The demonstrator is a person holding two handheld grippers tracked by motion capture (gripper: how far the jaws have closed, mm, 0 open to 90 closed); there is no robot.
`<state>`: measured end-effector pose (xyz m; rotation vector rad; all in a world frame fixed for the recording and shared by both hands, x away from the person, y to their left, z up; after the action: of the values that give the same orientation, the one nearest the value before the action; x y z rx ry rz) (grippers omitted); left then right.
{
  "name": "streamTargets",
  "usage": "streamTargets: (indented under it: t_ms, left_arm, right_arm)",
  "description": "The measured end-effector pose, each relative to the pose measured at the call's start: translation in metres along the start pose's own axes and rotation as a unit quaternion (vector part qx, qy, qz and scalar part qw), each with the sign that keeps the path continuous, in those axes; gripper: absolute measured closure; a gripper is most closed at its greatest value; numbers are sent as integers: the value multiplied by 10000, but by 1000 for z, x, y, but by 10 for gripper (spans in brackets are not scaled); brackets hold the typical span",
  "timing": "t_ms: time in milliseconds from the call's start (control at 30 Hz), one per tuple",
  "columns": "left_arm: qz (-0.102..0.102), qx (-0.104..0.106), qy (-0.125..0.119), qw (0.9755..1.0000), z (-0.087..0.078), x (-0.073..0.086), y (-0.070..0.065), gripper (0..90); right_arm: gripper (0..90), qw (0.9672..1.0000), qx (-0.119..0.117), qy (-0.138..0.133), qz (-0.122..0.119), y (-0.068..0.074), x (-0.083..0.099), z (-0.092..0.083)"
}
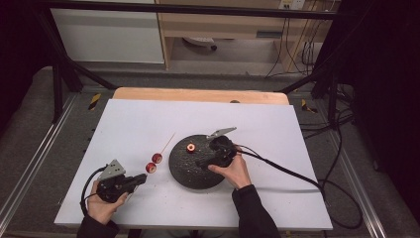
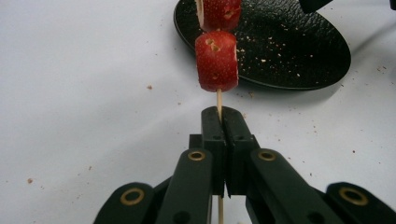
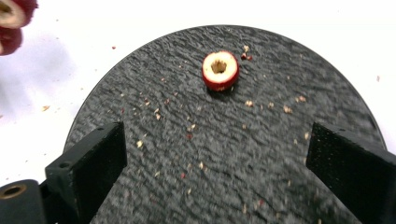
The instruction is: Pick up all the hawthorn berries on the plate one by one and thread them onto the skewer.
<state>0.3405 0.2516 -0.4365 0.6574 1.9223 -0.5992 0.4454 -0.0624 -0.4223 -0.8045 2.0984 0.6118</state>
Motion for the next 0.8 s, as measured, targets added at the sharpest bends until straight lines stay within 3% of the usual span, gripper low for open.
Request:
streamTargets:
  t_ms: [467,800]
  left_arm:
    - [-39,-8,10,10000,0,1,2,886]
    - [-68,-20,20,10000,1,1,3,886]
  right_arm:
    - [144,9985,36,488,-240,-4,-27,36]
    - [270,9967,75,731,-348,-4,-34,56]
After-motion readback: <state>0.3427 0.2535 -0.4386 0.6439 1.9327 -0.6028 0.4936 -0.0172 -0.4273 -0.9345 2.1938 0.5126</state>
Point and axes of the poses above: each handheld gripper's, and its own axes: z roughly forward along the jaws, x roughly out of its underside, y roughly to its left, the point moved 2 cm from there along z, roughly forward along the jaws, and after that the axes turned 11 degrees about -y, right-handed, at the moved point
